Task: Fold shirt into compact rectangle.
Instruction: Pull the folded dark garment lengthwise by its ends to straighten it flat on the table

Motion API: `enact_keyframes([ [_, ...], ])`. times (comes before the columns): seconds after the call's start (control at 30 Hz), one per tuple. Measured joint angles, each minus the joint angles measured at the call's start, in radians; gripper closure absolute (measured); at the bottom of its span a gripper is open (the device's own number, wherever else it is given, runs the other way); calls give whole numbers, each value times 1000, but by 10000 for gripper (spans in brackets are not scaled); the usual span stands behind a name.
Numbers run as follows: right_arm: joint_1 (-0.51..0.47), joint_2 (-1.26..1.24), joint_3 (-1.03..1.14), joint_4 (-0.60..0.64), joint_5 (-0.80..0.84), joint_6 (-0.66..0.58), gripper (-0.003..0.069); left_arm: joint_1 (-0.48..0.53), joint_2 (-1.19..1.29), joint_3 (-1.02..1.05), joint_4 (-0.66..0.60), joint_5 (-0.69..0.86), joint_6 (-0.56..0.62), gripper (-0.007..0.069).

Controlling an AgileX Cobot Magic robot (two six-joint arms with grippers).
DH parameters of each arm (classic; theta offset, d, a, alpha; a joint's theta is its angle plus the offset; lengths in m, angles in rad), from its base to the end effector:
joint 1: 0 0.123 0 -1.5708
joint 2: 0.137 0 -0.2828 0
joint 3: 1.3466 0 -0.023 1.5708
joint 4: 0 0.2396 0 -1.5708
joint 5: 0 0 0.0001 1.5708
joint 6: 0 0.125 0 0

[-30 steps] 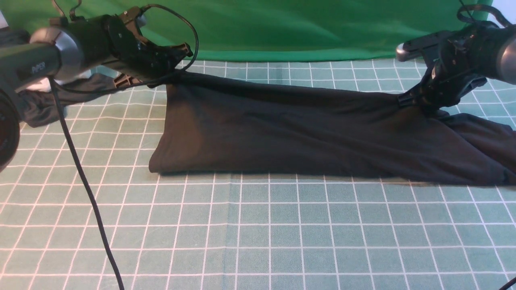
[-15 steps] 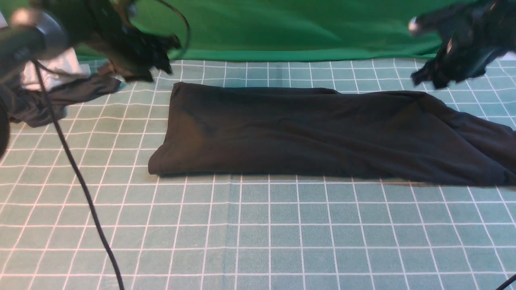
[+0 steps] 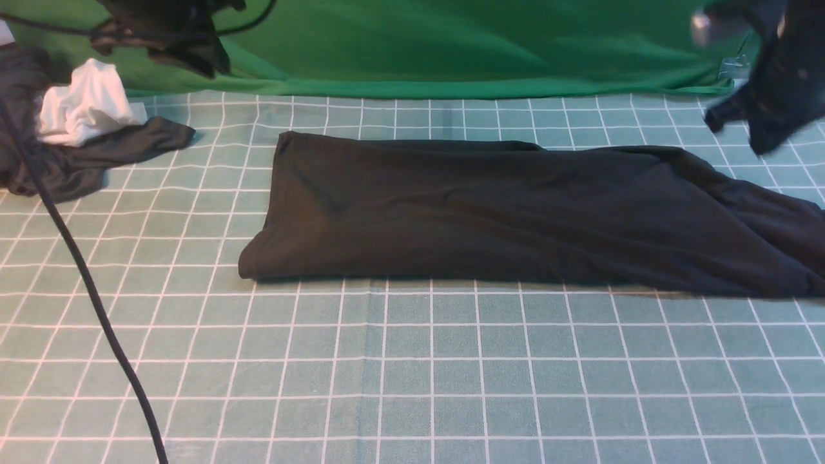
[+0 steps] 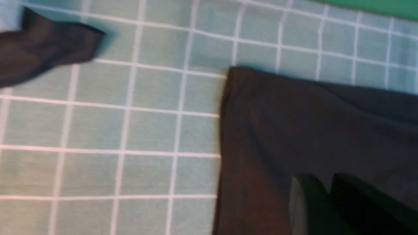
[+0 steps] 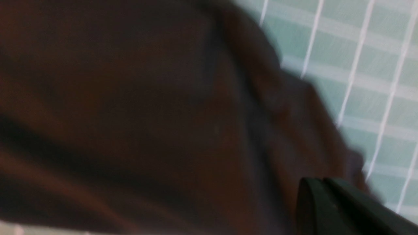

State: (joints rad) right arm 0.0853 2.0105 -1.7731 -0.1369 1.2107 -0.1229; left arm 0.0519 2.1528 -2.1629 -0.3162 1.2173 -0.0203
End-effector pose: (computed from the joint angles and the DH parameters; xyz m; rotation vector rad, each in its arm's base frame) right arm 0.4205 0.0199 0.2258 -0.3548 2.9063 -0.2010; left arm 0.4776 -0.0117 0.2752 -0.1514 2.6540 -0.4215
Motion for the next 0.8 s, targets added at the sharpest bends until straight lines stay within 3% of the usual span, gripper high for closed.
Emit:
enact_keyframes([
  [0.33,-273,-2,211,207,-54,-42,624,-2,0,113,-18,8,47,613],
  [0.5,-332,-2,219,237,-130,-43,461,-2,0,114,-19,8,55,613],
  [0.53,-335,-2,219,239,-135,-43,415,-2,0,114,-21,8,56,613],
  [0.57,-337,-2,219,240,-142,-43,316,-2,0,114,-22,8,57,613],
  [0.6,-337,-2,219,241,-149,-43,288,-2,0,114,-22,8,57,613],
  [0.7,-337,-2,219,244,-187,-43,251,-2,0,114,-22,8,58,613],
  [0.8,-337,-1,219,244,-230,-44,316,-2,0,114,-24,8,58,613],
])
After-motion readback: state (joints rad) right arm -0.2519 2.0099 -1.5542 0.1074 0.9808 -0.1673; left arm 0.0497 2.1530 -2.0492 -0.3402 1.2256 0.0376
